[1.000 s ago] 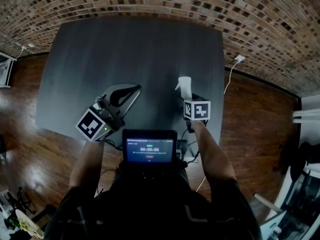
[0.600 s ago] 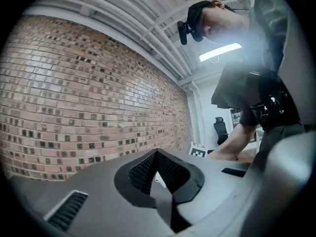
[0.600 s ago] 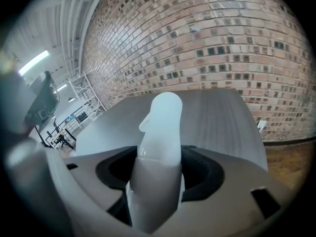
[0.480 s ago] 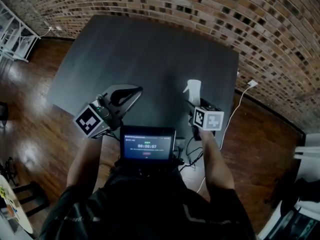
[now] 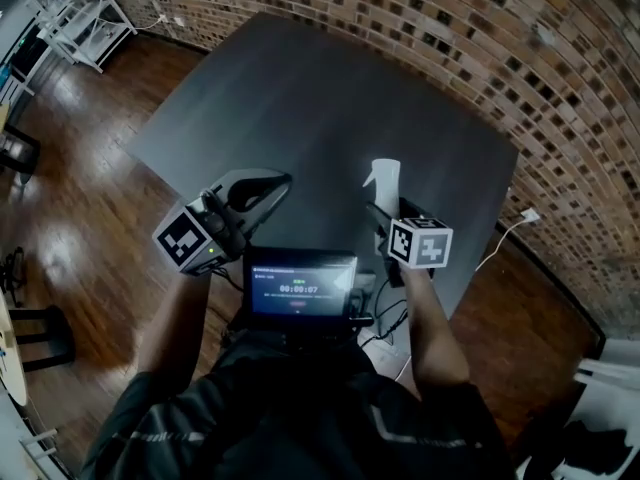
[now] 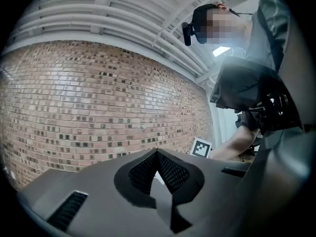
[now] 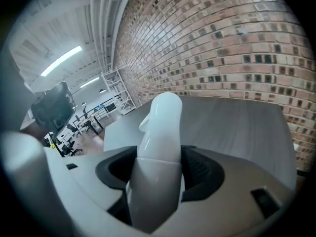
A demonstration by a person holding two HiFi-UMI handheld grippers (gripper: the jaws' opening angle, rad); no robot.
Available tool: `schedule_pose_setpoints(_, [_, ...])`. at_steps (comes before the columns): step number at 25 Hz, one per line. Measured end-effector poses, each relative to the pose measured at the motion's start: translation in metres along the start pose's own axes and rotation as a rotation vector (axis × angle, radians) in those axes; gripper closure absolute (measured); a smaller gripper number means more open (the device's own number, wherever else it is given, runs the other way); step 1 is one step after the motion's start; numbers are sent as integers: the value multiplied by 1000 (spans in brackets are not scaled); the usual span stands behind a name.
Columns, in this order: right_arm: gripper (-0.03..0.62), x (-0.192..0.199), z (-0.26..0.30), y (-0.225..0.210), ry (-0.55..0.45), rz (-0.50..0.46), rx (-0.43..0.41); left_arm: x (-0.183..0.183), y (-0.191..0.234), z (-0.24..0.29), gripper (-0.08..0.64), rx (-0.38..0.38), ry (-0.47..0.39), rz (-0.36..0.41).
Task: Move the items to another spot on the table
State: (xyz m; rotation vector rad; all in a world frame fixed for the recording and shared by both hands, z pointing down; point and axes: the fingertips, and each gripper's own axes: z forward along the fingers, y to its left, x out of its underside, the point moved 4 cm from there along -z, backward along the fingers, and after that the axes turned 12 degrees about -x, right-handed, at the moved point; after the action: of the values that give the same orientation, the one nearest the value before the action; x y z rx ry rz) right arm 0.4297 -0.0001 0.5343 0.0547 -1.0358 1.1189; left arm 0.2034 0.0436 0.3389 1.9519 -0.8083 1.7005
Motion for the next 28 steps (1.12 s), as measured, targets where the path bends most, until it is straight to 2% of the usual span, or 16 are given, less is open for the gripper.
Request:
schedule_pose_setpoints(5, [310,-24,16,30,30,-56,-78,-18,10,-17,565,-76,-9,10])
schedule_pose_setpoints(7, [310,-31,28,55,43,-97,-114,-23,19,-35,565,-105,-13,17])
schedule_pose_setpoints(13, [310,-48,106,170,58,-202,-191,-28,88,-147,565,-182,-33,32])
schedule_pose_setpoints(17, [310,-61,143,221,91,-256,-236,-46,120,-193,565,-255,-32,60])
schedule_pose_setpoints(22, [310,-61,208,299,121,-278,-271,-47,160,-280,565,-323,-30,58])
schedule_pose_setpoints(28, [310,-62,273,388,122,-319,-322,-48,203,-365,565,-366,-17,53])
